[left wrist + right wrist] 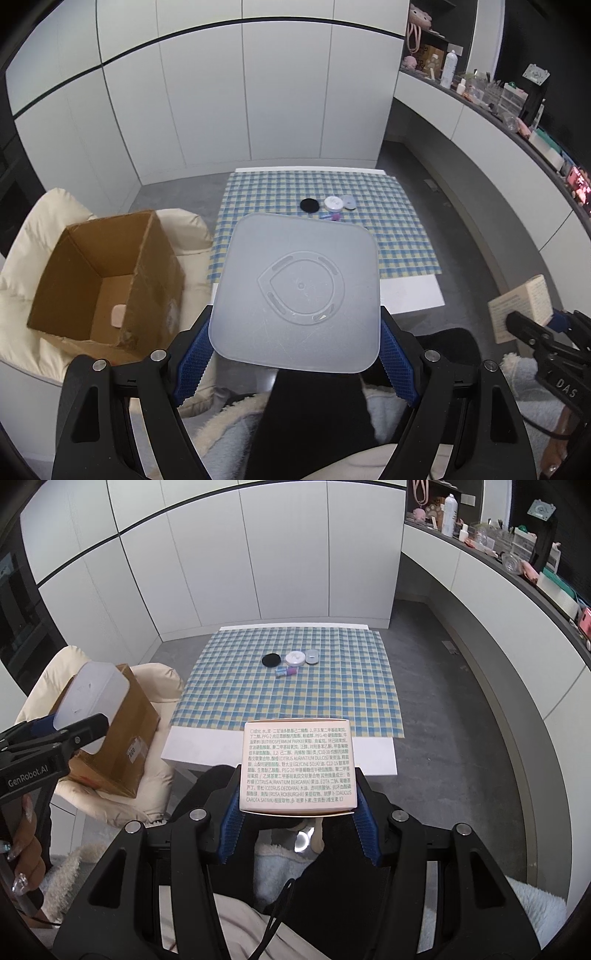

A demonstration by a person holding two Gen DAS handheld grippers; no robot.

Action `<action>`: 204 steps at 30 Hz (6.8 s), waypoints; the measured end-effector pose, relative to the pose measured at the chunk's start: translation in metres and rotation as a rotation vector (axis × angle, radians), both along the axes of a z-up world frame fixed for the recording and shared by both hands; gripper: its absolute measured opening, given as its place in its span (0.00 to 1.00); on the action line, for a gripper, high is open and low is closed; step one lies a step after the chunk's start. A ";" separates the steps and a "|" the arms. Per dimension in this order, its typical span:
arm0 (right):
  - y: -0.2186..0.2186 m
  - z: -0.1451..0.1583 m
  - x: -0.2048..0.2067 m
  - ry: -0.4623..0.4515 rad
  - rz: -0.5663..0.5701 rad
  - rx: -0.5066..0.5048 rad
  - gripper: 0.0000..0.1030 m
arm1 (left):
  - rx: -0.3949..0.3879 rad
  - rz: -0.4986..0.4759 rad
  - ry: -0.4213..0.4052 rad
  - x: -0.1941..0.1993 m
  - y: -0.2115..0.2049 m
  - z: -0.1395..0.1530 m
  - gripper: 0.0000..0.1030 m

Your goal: Organize objects

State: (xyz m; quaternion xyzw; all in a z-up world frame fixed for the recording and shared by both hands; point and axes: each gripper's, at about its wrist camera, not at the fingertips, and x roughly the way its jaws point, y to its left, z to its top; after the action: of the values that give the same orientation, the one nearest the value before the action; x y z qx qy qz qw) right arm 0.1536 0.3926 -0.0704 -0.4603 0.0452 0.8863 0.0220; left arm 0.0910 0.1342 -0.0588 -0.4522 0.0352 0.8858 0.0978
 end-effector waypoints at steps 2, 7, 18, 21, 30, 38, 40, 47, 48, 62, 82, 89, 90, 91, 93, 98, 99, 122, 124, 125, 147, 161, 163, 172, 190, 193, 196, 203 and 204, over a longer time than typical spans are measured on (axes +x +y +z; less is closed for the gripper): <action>0.002 -0.003 0.006 -0.006 -0.006 0.007 0.53 | 0.003 0.004 -0.003 0.005 -0.005 -0.001 0.79; 0.009 -0.010 0.023 -0.025 -0.030 -0.004 0.53 | -0.003 0.014 -0.007 0.010 -0.018 -0.006 0.79; 0.018 -0.020 0.043 -0.043 -0.060 0.010 0.54 | 0.006 -0.014 -0.014 0.015 -0.010 -0.005 0.79; 0.019 -0.021 0.043 -0.041 -0.062 0.012 0.53 | -0.002 -0.021 -0.010 0.017 -0.007 -0.005 0.79; 0.023 -0.021 0.042 -0.034 -0.076 0.002 0.53 | -0.011 -0.028 -0.030 0.015 -0.005 -0.009 0.79; 0.021 -0.029 0.034 -0.051 -0.068 -0.004 0.53 | -0.022 -0.022 -0.040 0.010 -0.007 -0.016 0.79; 0.021 -0.030 0.030 -0.054 -0.066 -0.005 0.53 | -0.023 -0.018 -0.051 0.008 -0.008 -0.020 0.79; 0.017 -0.033 0.019 -0.065 -0.045 -0.005 0.53 | -0.014 0.008 -0.079 0.003 -0.017 -0.029 0.79; 0.015 -0.034 0.017 -0.066 -0.041 -0.004 0.53 | -0.013 0.014 -0.080 0.002 -0.019 -0.029 0.79; -0.025 -0.038 -0.009 -0.072 0.086 0.007 0.53 | -0.002 0.140 -0.085 0.006 -0.068 -0.033 0.79; -0.147 -0.036 -0.045 -0.062 0.411 0.014 0.53 | 0.006 0.427 -0.084 0.038 -0.181 -0.032 0.79; -0.203 -0.037 -0.053 -0.057 0.540 0.016 0.53 | 0.008 0.507 -0.079 0.047 -0.216 -0.028 0.79; -0.212 -0.037 -0.051 -0.056 0.562 0.018 0.53 | 0.007 0.515 -0.079 0.047 -0.220 -0.028 0.79; -0.218 -0.037 -0.050 -0.053 0.577 0.020 0.53 | 0.008 0.522 -0.079 0.048 -0.225 -0.027 0.79; -0.233 -0.037 -0.049 -0.049 0.612 0.022 0.53 | 0.008 0.532 -0.079 0.049 -0.230 -0.027 0.79; -0.255 -0.038 -0.050 -0.052 0.659 0.023 0.53 | 0.014 0.552 -0.081 0.050 -0.239 -0.027 0.79; -0.258 -0.038 -0.049 -0.054 0.668 0.024 0.53 | 0.016 0.556 -0.082 0.049 -0.241 -0.028 0.79; -0.335 -0.054 -0.116 -0.073 0.790 0.033 0.53 | 0.058 0.659 -0.120 -0.019 -0.275 -0.064 0.80; -0.342 -0.057 -0.128 -0.087 0.798 0.022 0.53 | 0.055 0.675 -0.119 -0.029 -0.277 -0.068 0.80; -0.346 -0.058 -0.134 -0.090 0.799 0.020 0.53 | 0.062 0.681 -0.118 -0.036 -0.279 -0.071 0.80; -0.428 -0.107 -0.263 -0.145 0.834 0.069 0.54 | 0.086 0.887 -0.142 -0.126 -0.358 -0.117 0.79; -0.457 -0.129 -0.283 -0.159 0.855 0.070 0.90 | 0.129 0.956 -0.134 -0.128 -0.374 -0.124 0.95; -0.458 -0.128 -0.283 -0.140 0.844 0.073 0.94 | 0.147 0.961 -0.137 -0.127 -0.375 -0.124 0.97; -0.454 -0.124 -0.282 -0.135 0.830 0.072 0.94 | 0.152 0.950 -0.149 -0.124 -0.372 -0.124 0.97; -0.418 -0.100 -0.267 -0.117 0.763 0.062 0.94 | 0.141 0.901 -0.123 -0.104 -0.346 -0.100 0.97; -0.407 -0.096 -0.259 -0.116 0.743 0.060 0.94 | 0.130 0.878 -0.120 -0.097 -0.336 -0.094 0.97; -0.393 -0.089 -0.249 -0.114 0.722 0.055 0.94 | 0.127 0.854 -0.119 -0.089 -0.323 -0.089 0.97; -0.364 -0.078 -0.217 -0.103 0.691 0.062 0.94 | 0.117 0.798 -0.111 -0.065 -0.296 -0.079 0.97; -0.358 -0.076 -0.211 -0.104 0.685 0.062 0.94 | 0.115 0.791 -0.108 -0.060 -0.292 -0.077 0.97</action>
State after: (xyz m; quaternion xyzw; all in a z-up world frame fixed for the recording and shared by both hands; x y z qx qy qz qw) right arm -0.0571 0.0342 -0.1467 -0.4925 -0.1400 0.8186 -0.2604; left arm 0.0306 -0.1578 -0.1360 -0.4706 -0.1965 0.8305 -0.2239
